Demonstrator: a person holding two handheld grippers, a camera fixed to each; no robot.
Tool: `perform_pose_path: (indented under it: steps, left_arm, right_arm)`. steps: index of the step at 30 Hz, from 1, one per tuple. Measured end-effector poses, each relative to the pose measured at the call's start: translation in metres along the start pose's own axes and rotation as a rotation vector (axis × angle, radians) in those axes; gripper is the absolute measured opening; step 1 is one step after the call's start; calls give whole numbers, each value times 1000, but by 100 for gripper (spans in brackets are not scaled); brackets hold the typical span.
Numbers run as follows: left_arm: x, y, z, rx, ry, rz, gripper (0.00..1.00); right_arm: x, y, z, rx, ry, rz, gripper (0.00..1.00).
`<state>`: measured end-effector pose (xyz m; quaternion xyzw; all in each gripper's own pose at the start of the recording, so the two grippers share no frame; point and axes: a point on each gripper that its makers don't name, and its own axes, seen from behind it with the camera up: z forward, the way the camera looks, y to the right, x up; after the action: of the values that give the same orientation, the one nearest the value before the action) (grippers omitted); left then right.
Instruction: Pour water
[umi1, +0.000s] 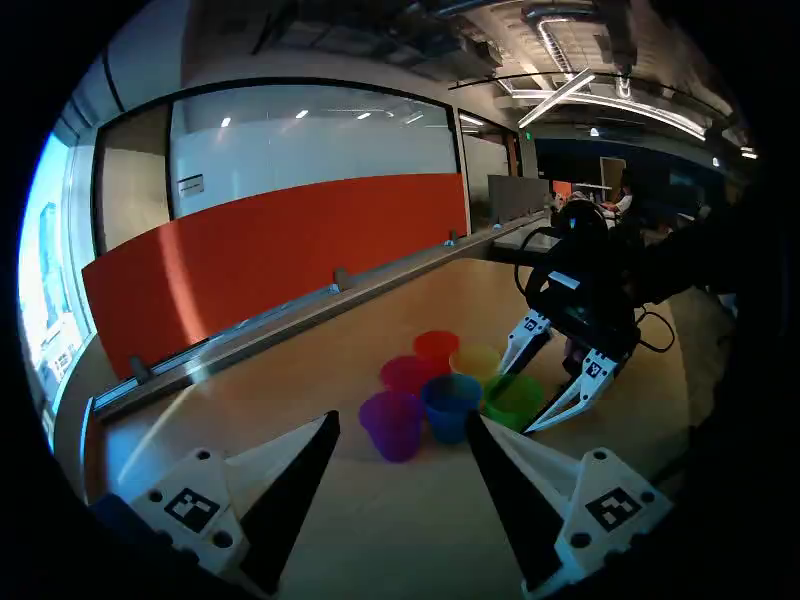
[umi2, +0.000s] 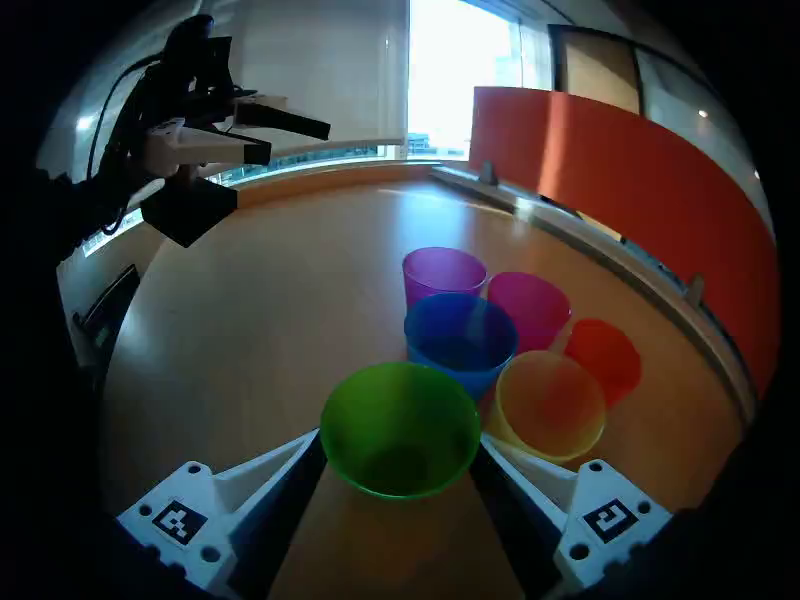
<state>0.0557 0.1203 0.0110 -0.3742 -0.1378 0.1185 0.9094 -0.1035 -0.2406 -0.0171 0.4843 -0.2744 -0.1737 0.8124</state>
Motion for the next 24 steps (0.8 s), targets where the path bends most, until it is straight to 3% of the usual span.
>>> perform_pose_path:
  steps: [4,12,24]
  left_arm:
    - [-1,1,-1,1,-2,1,93]
    - [-2,0,-1,0,-3,-2,93]
    - [3,6,3,-10,3,9,93]
  right_arm:
    - [0,2,0,-5,1,7,90]
    - [6,-1,-3,9,21,15,89]
    - [15,-2,-24,2,50,-4,89]
